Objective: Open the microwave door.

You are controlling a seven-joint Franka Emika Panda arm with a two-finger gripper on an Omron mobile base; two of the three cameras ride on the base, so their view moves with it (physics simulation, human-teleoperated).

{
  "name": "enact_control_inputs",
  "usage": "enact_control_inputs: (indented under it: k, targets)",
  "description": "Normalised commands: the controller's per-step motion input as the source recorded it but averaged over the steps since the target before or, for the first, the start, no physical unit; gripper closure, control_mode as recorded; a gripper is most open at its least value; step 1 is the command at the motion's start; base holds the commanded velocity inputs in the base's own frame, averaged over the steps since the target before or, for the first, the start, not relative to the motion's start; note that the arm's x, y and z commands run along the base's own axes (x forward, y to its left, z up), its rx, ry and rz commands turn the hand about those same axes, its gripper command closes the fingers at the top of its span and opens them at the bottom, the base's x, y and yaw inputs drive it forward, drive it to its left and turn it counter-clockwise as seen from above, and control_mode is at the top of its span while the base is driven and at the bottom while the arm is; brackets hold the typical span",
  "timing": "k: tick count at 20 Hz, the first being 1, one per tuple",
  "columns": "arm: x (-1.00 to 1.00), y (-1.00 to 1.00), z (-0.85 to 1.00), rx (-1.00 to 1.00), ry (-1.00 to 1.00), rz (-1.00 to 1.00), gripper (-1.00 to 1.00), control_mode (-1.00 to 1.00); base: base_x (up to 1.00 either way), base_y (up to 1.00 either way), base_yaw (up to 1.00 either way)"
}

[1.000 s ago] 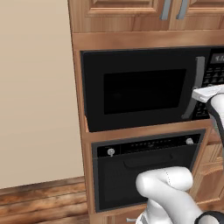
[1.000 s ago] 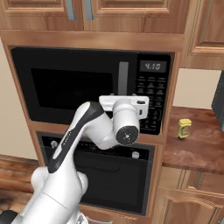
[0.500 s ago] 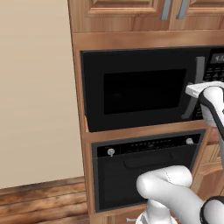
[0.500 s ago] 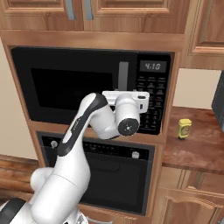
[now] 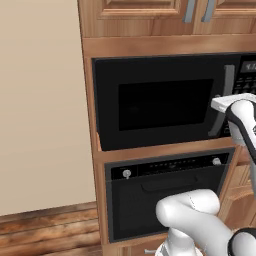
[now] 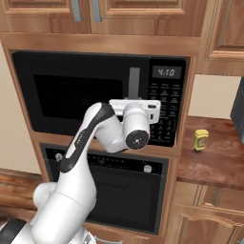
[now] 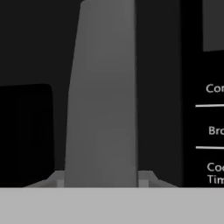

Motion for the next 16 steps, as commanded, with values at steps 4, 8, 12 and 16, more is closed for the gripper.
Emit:
enact_control_inputs:
  k: [4,8,12,16]
  targets:
    - [-0.47,0.00,0.07,0.00,-0.04,0.00,1.00,-1.00,0.00,0.00,0.00]
    - [-0.69,0.00,0.32,0.00,0.00,0.02,1.00,-1.00,0.00,0.00,0.00]
    - [-0.79,0.00,0.38,0.00,0.00,0.04,1.00,-1.00,0.00,0.00,0.00]
    - [-0.75,0.01,0.44,0.00,0.00,0.01,1.00,-1.00,0.00,0.00,0.00]
